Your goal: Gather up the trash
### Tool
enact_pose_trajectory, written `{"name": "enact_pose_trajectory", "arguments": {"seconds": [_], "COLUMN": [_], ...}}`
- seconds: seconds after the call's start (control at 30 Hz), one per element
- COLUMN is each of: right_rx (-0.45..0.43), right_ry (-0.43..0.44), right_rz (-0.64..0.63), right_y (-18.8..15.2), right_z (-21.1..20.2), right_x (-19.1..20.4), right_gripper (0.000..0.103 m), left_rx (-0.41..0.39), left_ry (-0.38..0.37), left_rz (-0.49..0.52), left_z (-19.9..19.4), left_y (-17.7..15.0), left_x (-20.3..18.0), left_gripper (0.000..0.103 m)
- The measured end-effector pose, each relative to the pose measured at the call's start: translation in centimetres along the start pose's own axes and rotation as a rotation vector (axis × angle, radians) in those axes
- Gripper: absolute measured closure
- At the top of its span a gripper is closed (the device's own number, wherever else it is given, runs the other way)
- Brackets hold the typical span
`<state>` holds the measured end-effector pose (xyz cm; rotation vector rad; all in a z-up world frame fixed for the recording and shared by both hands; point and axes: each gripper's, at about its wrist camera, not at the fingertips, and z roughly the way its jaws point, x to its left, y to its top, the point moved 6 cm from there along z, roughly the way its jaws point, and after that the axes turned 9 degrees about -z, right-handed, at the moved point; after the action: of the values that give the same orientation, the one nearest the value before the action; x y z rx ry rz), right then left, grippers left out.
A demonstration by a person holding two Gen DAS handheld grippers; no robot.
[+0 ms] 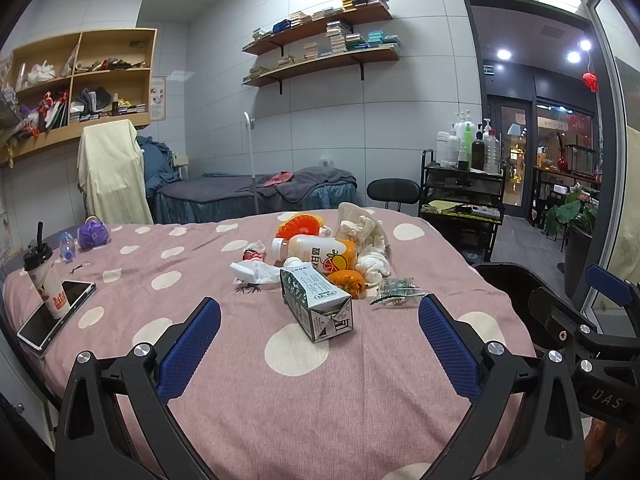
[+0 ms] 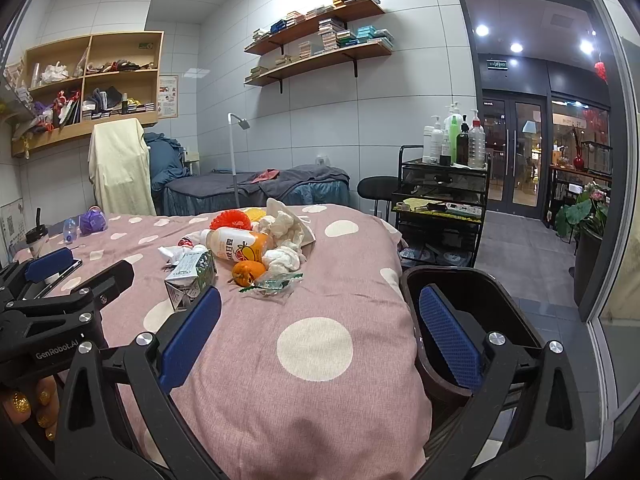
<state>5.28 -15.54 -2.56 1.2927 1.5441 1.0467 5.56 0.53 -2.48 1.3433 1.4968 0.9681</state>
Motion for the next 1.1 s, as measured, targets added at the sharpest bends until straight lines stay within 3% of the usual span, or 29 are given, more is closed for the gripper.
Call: {"name": "enact_pose_trajectory", "arguments": {"seconds": [1.1], "right_rx": [0.024], "right_ry": [0.006], "right_rz": [0.007], "right_y": [-0.64], "right_z": [0.52], "right_x": [0.27], "right_gripper": [0.005], "left_rx": [0.033], "left_ry": [-0.008], "left_rz": [0.001], "left_z": [0.29], "left_y": [-0.94], "left_x": [0.21], "left_gripper": [0.006]}}
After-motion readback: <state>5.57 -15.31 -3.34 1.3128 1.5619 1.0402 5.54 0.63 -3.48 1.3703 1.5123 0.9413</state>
